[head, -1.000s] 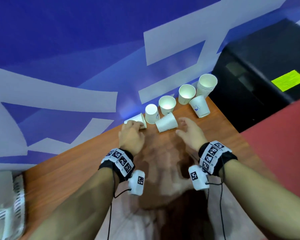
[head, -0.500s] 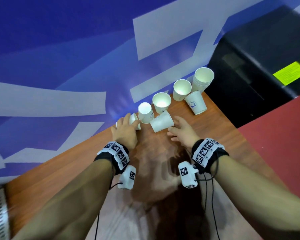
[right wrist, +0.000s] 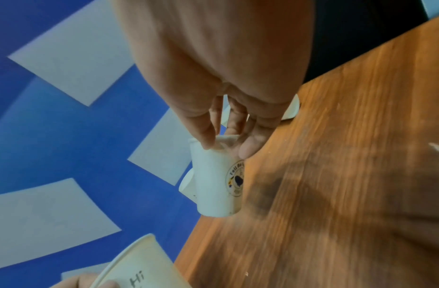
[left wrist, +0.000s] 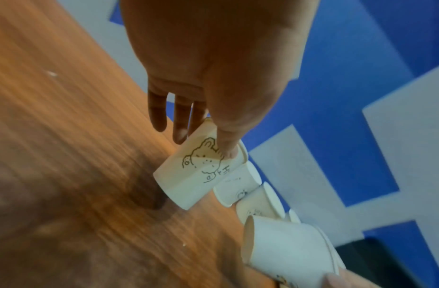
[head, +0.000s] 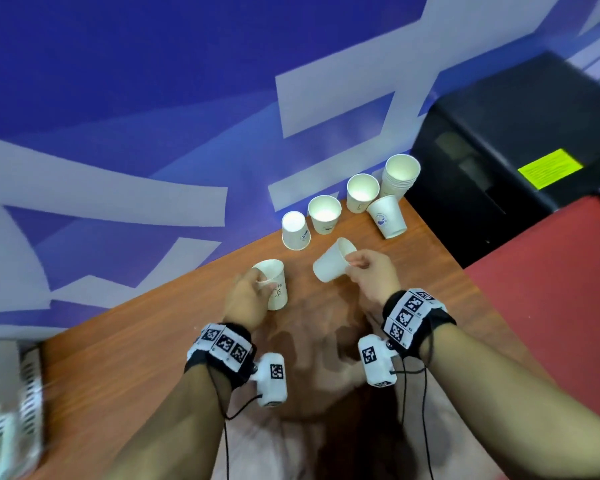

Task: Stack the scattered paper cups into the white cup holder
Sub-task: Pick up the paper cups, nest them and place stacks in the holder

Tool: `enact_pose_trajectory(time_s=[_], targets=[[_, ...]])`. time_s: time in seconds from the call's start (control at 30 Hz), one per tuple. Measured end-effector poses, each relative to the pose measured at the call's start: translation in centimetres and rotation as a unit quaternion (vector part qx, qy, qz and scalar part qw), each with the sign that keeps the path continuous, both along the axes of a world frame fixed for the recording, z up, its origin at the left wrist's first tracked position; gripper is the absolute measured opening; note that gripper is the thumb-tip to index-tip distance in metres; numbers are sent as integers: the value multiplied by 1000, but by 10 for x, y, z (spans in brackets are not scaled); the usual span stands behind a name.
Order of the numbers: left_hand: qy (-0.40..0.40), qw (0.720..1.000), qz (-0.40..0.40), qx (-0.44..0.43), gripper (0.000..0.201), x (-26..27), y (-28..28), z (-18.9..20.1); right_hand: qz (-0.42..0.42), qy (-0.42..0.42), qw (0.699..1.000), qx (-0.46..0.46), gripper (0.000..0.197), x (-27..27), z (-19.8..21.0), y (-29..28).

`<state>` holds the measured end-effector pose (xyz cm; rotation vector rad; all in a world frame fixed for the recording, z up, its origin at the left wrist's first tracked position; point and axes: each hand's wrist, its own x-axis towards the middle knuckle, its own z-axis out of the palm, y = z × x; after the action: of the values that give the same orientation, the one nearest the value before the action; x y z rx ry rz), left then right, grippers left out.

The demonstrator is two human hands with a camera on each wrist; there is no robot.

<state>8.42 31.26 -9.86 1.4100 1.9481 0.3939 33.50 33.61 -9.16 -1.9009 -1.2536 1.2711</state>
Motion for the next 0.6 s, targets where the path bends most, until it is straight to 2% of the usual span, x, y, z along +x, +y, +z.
enact_pose_trajectory(time_s=[0.07,0.13,0.23,0.4,0.6], targets=[[-59,996,61,40,22,-1,-22,11,15,-16,1000,18,14,4,13,-6],[-86,988,97,87,23,0,-41,27,28,-13,999,42,9,7,29,-13],[-83,979,117,144,18,-3,-66,47,46,5,996,78,14,8,52,-28],[-88,963,171,191,7,-10,-113,87,107,18,987,117,10,0,86,-54],[-61,943,236,227,10,-29,-170,117,176,49,975,129,6,-22,112,-75]])
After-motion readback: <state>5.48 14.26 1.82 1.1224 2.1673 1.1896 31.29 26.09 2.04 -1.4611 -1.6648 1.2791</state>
